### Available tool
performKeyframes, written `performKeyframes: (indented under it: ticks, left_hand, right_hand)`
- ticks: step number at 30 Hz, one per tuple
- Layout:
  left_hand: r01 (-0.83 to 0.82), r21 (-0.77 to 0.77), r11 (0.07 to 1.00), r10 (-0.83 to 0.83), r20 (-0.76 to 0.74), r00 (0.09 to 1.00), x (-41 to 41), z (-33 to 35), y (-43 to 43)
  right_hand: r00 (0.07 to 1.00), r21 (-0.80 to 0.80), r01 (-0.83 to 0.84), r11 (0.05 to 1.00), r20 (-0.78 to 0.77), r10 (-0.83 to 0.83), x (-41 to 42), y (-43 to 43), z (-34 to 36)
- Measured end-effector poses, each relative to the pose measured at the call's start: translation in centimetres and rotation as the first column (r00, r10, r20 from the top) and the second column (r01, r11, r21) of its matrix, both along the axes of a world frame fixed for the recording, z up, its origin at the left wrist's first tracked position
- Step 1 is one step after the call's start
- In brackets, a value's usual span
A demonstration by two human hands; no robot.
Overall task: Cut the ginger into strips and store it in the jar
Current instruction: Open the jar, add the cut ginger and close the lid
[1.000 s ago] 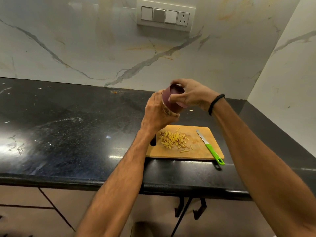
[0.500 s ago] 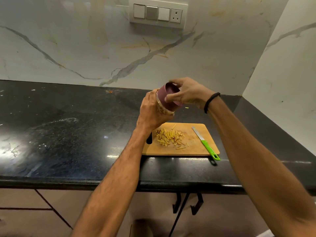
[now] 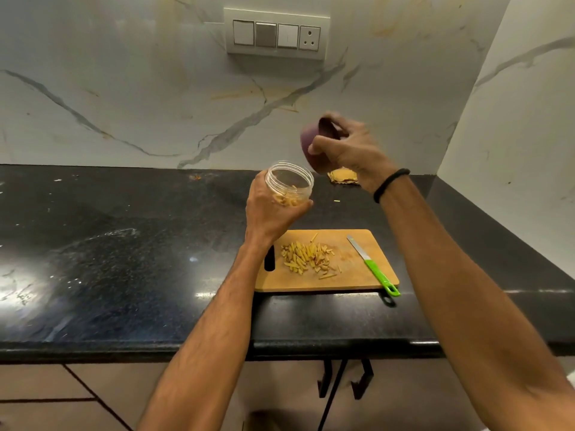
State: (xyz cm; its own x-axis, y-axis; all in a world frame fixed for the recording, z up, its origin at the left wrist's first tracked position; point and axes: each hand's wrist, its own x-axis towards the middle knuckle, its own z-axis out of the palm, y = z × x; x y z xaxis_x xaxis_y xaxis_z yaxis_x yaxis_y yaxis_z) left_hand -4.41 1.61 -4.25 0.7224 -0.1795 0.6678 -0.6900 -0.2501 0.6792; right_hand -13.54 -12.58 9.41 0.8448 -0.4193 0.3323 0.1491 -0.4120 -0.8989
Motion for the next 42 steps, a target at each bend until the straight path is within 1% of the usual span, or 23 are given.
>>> performKeyframes:
  ticks: [1, 2, 3, 5, 6, 8, 10, 12, 13, 14, 16, 17, 18, 19, 21, 23, 25, 27, 31, 34, 40, 42]
  left_hand:
    - [-0.015, -0.048, 0.999, 0.015, -0.020, 1.000, 0.1, 0.0, 0.0]
    - [-0.032, -0.095, 0.995, 0.028, -0.042, 0.999, 0.1, 0.0, 0.0]
    - [-0.046, -0.132, 0.990, 0.038, -0.063, 0.997, 0.2, 0.1, 0.0]
    - [-0.064, -0.174, 0.983, 0.048, -0.098, 0.994, 0.4, 0.1, 0.1]
    - [-0.068, -0.188, 0.980, 0.047, -0.114, 0.992, 0.5, 0.1, 0.1]
    - [-0.066, -0.207, 0.976, 0.038, -0.135, 0.990, 0.7, 0.0, 0.1]
    - [-0.062, -0.206, 0.977, 0.034, -0.138, 0.990, 0.8, 0.0, 0.0]
    - [-0.063, -0.196, 0.979, 0.036, -0.137, 0.990, 0.8, -0.1, 0.0]
    - [-0.062, -0.191, 0.980, 0.037, -0.133, 0.990, 0.8, -0.2, 0.0]
    - [-0.059, -0.187, 0.981, 0.036, -0.127, 0.991, 0.8, -0.2, 0.1]
    - [-0.050, -0.184, 0.982, 0.029, -0.119, 0.992, 0.6, -0.3, 0.2]
    - [-0.047, -0.182, 0.982, 0.025, -0.120, 0.992, 0.3, -0.3, 0.3]
    - [-0.044, -0.181, 0.983, 0.022, -0.124, 0.992, 0.0, -0.3, 0.4]
    - [-0.044, -0.178, 0.983, 0.021, -0.127, 0.992, -0.3, -0.4, 0.6]
    - [-0.047, -0.171, 0.984, 0.026, -0.125, 0.992, -1.3, -0.5, 1.0]
    - [-0.048, -0.159, 0.986, 0.032, -0.105, 0.994, -2.6, -0.8, 1.6]
    - [-0.046, -0.144, 0.989, 0.035, -0.073, 0.997, -3.7, -1.3, 2.5]
    - [-0.052, -0.140, 0.989, 0.046, -0.046, 0.998, -4.6, -1.7, 3.4]
    - [-0.097, -0.162, 0.982, 0.089, -0.058, 0.994, -5.6, -1.7, 4.3]
    - [-0.083, -0.149, 0.985, 0.073, -0.065, 0.995, -5.8, -1.6, 4.3]
    - [-0.059, -0.126, 0.990, 0.053, -0.054, 0.997, -5.5, -1.8, 3.9]
    - [-0.070, -0.121, 0.990, 0.065, -0.045, 0.997, -5.4, -1.8, 3.8]
  right_hand:
    - [0.992, -0.031, 0.115, 0.993, -0.043, -0.116, 1.0, -0.7, -0.9]
    - [0.971, -0.115, 0.203, 0.972, -0.108, -0.215, 1.9, -1.3, -2.1]
    - [0.943, -0.221, 0.231, 0.948, -0.190, -0.274, 2.8, -2.0, -3.5]
    - [0.889, -0.368, 0.156, 0.917, -0.352, -0.292, 4.4, -3.0, -6.2]
    - [0.865, -0.420, 0.117, 0.900, -0.402, -0.300, 5.0, -3.1, -7.3]
    - [0.830, -0.514, 0.066, 0.855, -0.448, -0.333, 5.9, -3.0, -8.9]
    - [0.783, -0.570, 0.001, 0.822, -0.511, -0.355, 6.3, -2.7, -9.7]
    - [0.749, -0.549, -0.047, 0.834, -0.572, -0.335, 6.2, -2.5, -10.3]
    - [0.758, -0.532, -0.034, 0.846, -0.565, -0.325, 6.0, -2.4, -10.4]
    - [0.784, -0.532, 0.007, 0.846, -0.523, -0.335, 5.5, -2.3, -10.5]
    - [0.829, -0.560, 0.144, 0.816, -0.383, -0.409, 4.2, -2.0, -10.2]
    - [0.831, -0.562, 0.216, 0.799, -0.324, -0.452, 3.3, -1.9, -9.9]
    - [0.827, -0.549, 0.259, 0.795, -0.299, -0.476, 2.4, -1.9, -9.6]
    - [0.825, -0.518, 0.262, 0.814, -0.317, -0.467, 1.5, -1.9, -9.4]
    - [0.815, -0.408, 0.191, 0.893, -0.440, -0.376, -0.5, -1.6, -9.0]
    - [0.772, -0.308, 0.104, 0.946, -0.574, -0.272, -2.4, -0.6, -8.6]
    - [0.735, -0.282, 0.022, 0.959, -0.646, -0.207, -3.5, 0.6, -8.4]
    - [0.706, -0.299, -0.066, 0.952, -0.688, -0.168, -4.3, 2.0, -8.5]
    - [0.672, -0.321, -0.193, 0.927, -0.732, -0.113, -4.3, 4.3, -9.2]
    - [0.666, -0.301, -0.244, 0.922, -0.743, -0.066, -3.9, 4.7, -9.0]
    - [0.679, -0.308, -0.249, 0.918, -0.732, -0.061, -3.8, 3.5, -8.5]
    - [0.688, -0.343, -0.249, 0.906, -0.721, -0.084, -3.9, 3.4, -8.6]
